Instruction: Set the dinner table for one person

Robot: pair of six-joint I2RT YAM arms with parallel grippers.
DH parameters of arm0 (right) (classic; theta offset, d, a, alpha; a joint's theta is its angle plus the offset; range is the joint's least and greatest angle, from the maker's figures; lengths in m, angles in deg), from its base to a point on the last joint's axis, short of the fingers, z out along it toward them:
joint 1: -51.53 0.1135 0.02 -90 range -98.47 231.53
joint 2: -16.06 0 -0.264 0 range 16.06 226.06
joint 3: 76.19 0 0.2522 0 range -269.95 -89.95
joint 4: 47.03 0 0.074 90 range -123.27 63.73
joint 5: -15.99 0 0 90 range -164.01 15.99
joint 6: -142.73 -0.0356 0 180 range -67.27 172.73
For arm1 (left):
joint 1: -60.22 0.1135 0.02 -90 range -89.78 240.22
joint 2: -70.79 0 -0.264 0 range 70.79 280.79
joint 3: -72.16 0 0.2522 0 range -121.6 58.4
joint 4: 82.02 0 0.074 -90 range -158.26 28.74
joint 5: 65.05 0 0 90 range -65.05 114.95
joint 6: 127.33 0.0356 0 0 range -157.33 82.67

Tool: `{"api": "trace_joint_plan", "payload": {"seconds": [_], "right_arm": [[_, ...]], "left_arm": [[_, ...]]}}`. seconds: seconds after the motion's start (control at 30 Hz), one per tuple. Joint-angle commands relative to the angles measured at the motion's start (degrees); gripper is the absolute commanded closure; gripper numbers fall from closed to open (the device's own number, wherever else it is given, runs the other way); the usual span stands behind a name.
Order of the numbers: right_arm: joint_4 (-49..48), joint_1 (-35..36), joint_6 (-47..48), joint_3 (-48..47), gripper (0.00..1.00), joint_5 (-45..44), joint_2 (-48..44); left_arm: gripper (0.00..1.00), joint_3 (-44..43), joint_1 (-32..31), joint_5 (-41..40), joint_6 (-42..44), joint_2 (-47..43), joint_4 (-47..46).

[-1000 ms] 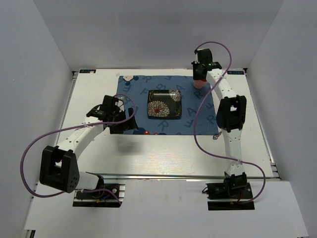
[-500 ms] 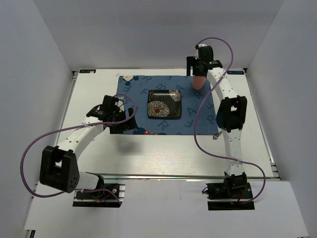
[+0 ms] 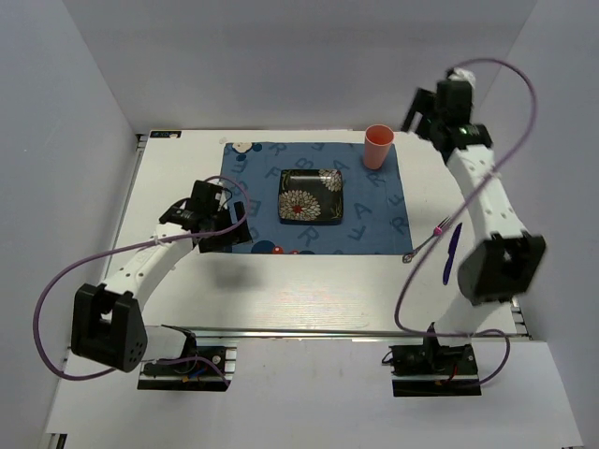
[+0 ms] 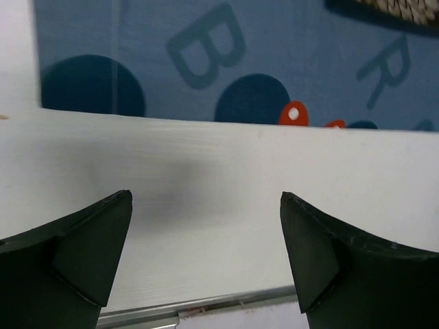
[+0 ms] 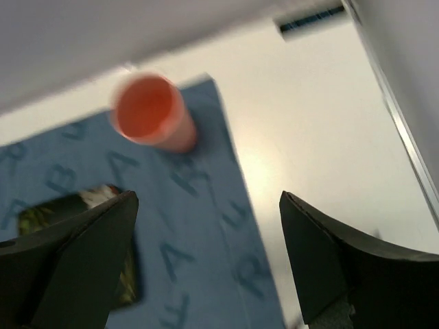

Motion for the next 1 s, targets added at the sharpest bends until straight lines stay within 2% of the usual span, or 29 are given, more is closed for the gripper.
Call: {"api": "trace_joint_plan", "payload": {"seconds": [0.0,0.07,0.1,0.17,0.27,0.37,0.47,0.6,0.73,0.97], "right_arm": [[0.86,-4.46,-9.68,18.50,0.11,-3.85,-8.00],[-2.30,-5.79,-11.01,32.17,0.11,-3.15,-14.84],[-2.49,-9.01,-13.11,35.91,0.11,-2.36,-16.79],[-2.76,-10.79,-15.66,45.29,0.11,-2.79,-22.49],[-3.73,-12.38,-20.06,55.86,0.11,-3.93,-29.96],[-3.56,-13.70,-21.21,60.98,0.11,-5.42,-33.50],[-2.41,-15.19,-17.70,61.27,0.11,-4.64,-33.87],[-1.70,-17.21,-16.65,61.96,0.11,-2.10,-34.04],[-0.75,-18.62,-13.92,61.88,0.11,2.56,-31.07],[-0.65,-19.59,-10.67,63.29,0.11,3.01,-26.84]], "left_arm": [[0.02,-0.65,0.16,-8.73,-2.63,-5.71,1.21],[0.02,-0.21,0.16,-9.00,-2.72,-6.94,0.77],[0.02,-0.03,0.16,-8.30,-2.55,-7.56,0.59],[0.02,-0.03,-0.62,-7.85,-2.02,-7.74,0.68],[0.02,-1.44,-0.20,-4.70,-0.10,-7.65,2.08],[0.02,-1.44,-0.19,-3.81,1.76,-8.88,3.49],[0.02,1.10,-0.19,-8.37,2.55,-11.08,2.88],[0.02,1.46,-0.19,-10.66,1.24,-12.66,3.32],[0.02,1.02,0.43,-19.44,-2.89,-12.05,6.57],[0.02,1.28,0.43,-17.44,-2.11,-13.19,5.60]]}}
